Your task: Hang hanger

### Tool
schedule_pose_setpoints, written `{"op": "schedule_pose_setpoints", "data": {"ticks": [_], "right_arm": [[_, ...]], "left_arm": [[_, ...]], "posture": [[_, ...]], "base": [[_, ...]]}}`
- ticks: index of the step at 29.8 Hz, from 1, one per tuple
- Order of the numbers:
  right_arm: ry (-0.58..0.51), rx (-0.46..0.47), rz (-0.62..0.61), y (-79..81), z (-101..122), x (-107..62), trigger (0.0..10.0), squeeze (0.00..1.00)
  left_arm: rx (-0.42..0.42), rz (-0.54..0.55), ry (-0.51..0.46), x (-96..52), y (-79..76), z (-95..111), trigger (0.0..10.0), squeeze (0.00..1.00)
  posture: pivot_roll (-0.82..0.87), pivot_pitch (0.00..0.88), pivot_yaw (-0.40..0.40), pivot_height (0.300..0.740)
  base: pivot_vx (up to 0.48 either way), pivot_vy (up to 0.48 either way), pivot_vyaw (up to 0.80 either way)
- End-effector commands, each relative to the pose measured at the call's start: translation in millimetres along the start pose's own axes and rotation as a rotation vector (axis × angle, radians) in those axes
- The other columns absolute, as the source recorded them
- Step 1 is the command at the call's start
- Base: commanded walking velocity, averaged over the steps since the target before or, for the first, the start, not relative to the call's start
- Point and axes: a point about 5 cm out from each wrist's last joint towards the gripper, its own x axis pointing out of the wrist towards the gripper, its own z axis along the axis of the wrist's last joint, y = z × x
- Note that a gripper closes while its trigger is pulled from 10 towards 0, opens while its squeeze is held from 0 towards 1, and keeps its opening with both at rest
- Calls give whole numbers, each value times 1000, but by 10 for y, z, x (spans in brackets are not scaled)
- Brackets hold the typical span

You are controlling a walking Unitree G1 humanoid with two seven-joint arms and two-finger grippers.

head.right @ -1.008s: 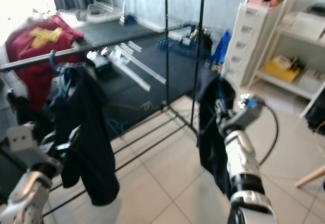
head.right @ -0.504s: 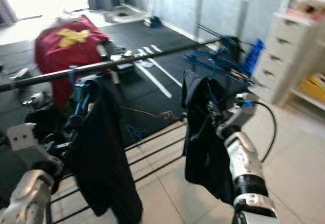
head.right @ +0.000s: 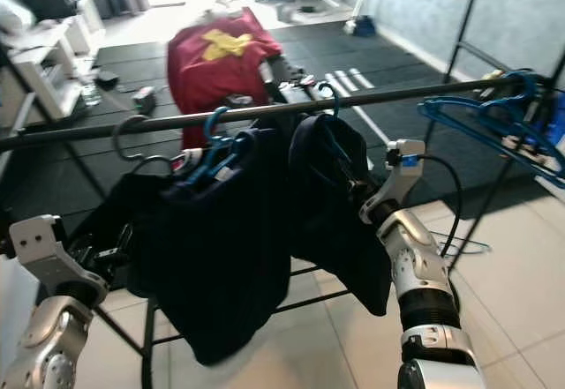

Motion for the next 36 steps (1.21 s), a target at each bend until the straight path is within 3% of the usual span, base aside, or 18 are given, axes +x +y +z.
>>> {"op": "schedule_pose_setpoints", "data": {"ticks": [1,6,10,16,20,27,28,29,33,36], "right_arm": [[-51,-30,2,28,180,69,10000,0],[30,-108,-165,-162,221,111,10000,0],[115,-162,-267,-274,278,162,10000,0],[184,-205,-333,-337,282,173,10000,0],[240,-187,-391,-391,211,141,10000,0],[279,-174,-385,-369,129,141,10000,0],[280,-157,-369,-340,82,145,10000,765],[261,-137,-342,-300,56,152,10000,1000],[158,-88,-248,-150,62,169,10000,1000],[100,-106,-183,-26,81,149,10000,1000]], "left_arm": [[-20,-23,-1,-31,-15,3,10000,0],[-39,-122,-12,-90,-118,21,10000,0],[-62,-131,-30,-142,-111,47,10000,0],[-66,-124,-40,-173,-93,65,10000,0],[-66,-127,-24,-193,-85,59,10000,0],[-58,-133,-17,-201,-86,57,10000,0],[-54,-137,-14,-203,-91,55,10000,0],[-51,-142,-11,-205,-97,54,10000,0],[-50,-149,-8,-214,-107,55,10000,0],[-54,-151,-5,-216,-108,53,10000,0]], "posture": [[-78,35,-4,740],[-74,40,-3,740],[-61,46,-5,740],[-55,49,-9,740],[-52,52,-11,740],[-53,54,-9,740],[-53,57,-8,740],[-54,57,-8,740],[-57,62,-10,740],[-58,65,-13,740]], "base": [[0,0,706],[0,0,225],[0,0,0],[0,0,0],[0,0,0],[0,0,0],[0,0,0],[0,0,0],[0,0,0],[0,0,0]]}}
